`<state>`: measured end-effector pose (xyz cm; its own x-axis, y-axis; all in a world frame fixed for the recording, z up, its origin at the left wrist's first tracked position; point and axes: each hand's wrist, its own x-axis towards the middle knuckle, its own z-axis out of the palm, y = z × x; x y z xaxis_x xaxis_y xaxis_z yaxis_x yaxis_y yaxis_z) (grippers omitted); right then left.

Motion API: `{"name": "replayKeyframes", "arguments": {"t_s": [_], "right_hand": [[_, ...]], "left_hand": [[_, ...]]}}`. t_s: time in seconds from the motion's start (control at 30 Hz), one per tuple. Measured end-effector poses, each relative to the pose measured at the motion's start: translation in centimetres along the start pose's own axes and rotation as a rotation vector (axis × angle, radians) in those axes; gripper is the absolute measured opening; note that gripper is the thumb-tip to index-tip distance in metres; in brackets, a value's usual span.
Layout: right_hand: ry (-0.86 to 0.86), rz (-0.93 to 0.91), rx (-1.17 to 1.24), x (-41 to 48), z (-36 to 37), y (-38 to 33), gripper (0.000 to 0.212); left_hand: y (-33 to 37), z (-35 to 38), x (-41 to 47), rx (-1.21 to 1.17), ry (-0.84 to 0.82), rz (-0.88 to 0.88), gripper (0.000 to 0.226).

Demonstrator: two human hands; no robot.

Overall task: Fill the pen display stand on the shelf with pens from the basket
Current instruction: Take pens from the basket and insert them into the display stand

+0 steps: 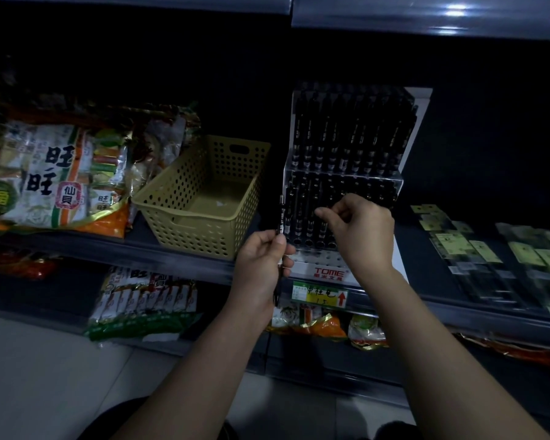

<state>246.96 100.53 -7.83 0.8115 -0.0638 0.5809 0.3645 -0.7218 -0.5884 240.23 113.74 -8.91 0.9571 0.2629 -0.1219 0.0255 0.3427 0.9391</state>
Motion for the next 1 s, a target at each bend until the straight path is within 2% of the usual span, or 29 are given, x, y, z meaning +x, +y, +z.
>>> {"name": "replayKeyframes", "arguments": {"t_s": [0.17,0.27,0.33,0.5,0.77,0.83,1.0], "right_hand": [[0.044,-0.025,0.075,-0.2,-0.7,-1.0,0.041],[-0.123,-0.062,0.271,-0.2,-1.4,-2.5,0.036],[-0.263,-0.084,0.288,-0.3,-1.6,-3.2,0.028],[-0.305,-0.067,0.256,-0.2,-2.0,-3.5,0.018],[-0.107,-0.027,0.187,1.1,-3.9,-2.9,0.018],[-0.023,-0.026,0.166,1.4,-4.5,-2.5,0.019],[0.111,-0.059,0.097,1.6,-5.0,-1.8,0.021]], "left_hand": [[-0.1,0.3,0.0,-0.017,-0.035,0.017,0.016],[-0.2,0.5,0.0,-0.036,-0.064,0.046,0.016],[-0.2,0.7,-0.1,-0.039,-0.087,0.071,0.017],[-0.5,1.1,-0.3,0.008,-0.090,0.118,0.015],[-1.3,0.7,0.0,0.409,-0.100,0.354,0.018],[-1.3,0.6,0.1,0.536,-0.081,0.442,0.014],[-0.7,-0.2,0.5,0.869,-0.017,0.608,0.020]]}}
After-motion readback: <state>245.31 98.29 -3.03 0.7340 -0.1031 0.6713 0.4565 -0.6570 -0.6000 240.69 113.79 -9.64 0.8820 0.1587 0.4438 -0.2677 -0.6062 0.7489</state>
